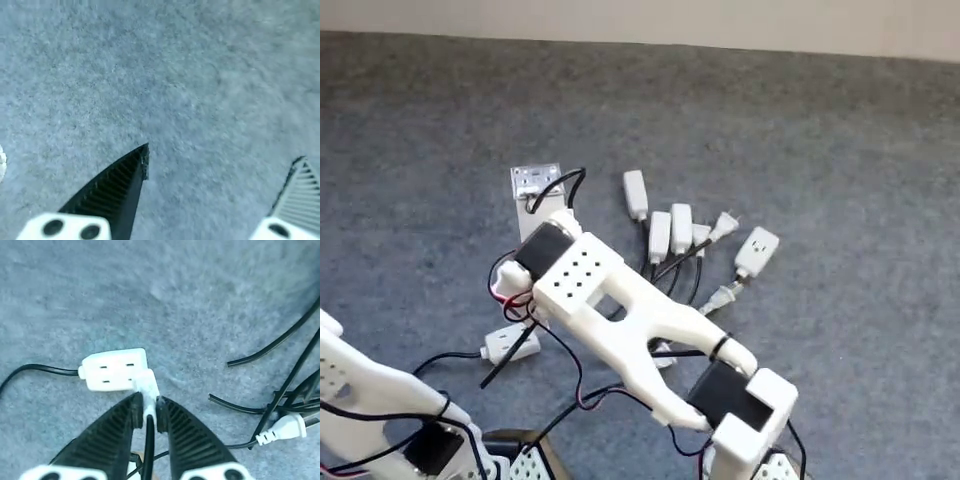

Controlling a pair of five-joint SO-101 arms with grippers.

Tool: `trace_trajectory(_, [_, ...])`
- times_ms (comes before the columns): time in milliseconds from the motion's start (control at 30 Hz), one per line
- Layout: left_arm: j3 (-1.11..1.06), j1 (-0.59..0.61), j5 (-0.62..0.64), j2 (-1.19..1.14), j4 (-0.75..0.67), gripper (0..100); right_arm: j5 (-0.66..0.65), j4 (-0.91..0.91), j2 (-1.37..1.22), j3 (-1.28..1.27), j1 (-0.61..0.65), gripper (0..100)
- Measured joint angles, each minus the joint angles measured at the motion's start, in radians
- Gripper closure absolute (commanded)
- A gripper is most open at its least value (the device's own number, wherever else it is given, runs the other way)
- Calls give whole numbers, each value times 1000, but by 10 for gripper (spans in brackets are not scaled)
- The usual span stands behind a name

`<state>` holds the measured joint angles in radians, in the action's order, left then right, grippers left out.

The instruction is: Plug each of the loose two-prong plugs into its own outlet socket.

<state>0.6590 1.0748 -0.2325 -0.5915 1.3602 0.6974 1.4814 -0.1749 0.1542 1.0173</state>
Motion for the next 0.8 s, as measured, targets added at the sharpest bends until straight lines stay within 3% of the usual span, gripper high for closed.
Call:
trace_trajectory(367, [244,0,-2,-222,0,589,-5,58,-49,146,9,994])
trace_trajectory(533, [279,0,-2,-258,0,589,-152,160,-97,284,9,994])
trace_trajectory(800, [292,20,-2,-258,26,589,-250,232,-322,460,8,994])
